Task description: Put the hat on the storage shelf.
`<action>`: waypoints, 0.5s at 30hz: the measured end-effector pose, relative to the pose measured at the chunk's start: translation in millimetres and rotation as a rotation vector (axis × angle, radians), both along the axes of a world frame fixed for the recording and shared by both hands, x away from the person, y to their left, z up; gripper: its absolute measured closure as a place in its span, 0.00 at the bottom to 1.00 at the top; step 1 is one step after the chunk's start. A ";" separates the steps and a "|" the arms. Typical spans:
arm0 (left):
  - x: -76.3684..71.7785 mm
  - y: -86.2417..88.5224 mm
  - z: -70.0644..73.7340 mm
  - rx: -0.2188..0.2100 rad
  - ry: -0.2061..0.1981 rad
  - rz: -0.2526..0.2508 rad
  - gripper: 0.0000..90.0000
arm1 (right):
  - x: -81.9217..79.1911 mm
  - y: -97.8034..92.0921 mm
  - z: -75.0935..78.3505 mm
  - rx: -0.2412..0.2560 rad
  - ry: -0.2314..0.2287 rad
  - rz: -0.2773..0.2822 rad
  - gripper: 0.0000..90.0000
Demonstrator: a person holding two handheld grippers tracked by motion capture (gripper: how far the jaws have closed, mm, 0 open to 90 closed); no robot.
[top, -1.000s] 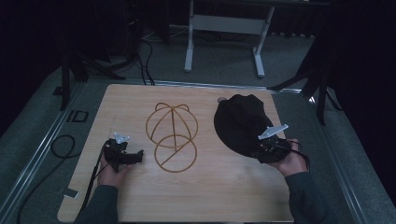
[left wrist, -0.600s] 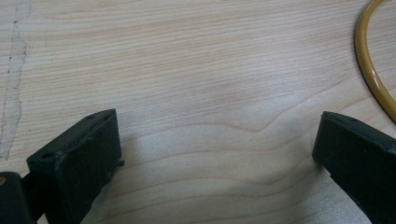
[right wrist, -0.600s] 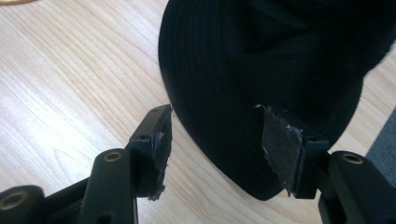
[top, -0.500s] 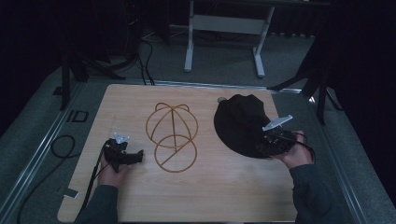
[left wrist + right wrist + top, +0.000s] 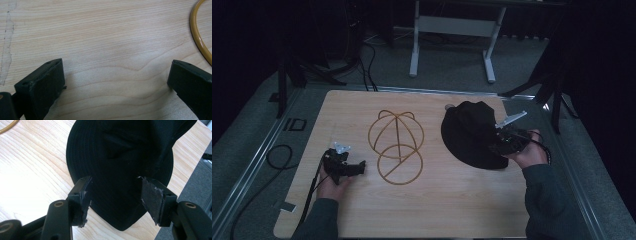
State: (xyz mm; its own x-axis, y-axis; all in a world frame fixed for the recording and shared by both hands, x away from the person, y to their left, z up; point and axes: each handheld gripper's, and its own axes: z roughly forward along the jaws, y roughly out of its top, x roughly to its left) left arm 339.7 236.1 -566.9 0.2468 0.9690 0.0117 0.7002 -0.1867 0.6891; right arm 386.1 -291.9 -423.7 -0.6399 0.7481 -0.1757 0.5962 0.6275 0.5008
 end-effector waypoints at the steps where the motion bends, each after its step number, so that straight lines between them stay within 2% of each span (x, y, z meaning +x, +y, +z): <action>1: 0.0 0.0 0.0 0.000 0.000 0.000 0.01 | 1.1 -0.4 1.4 0.001 0.002 -0.001 0.46; 7: -0.1 0.2 0.1 0.002 0.002 -0.002 0.01 | 7.6 -1.9 5.4 -0.018 0.019 -0.020 0.45; 15: -0.1 0.2 0.1 0.002 0.002 -0.002 0.01 | 16.8 -4.4 6.3 -0.005 0.020 -0.034 0.45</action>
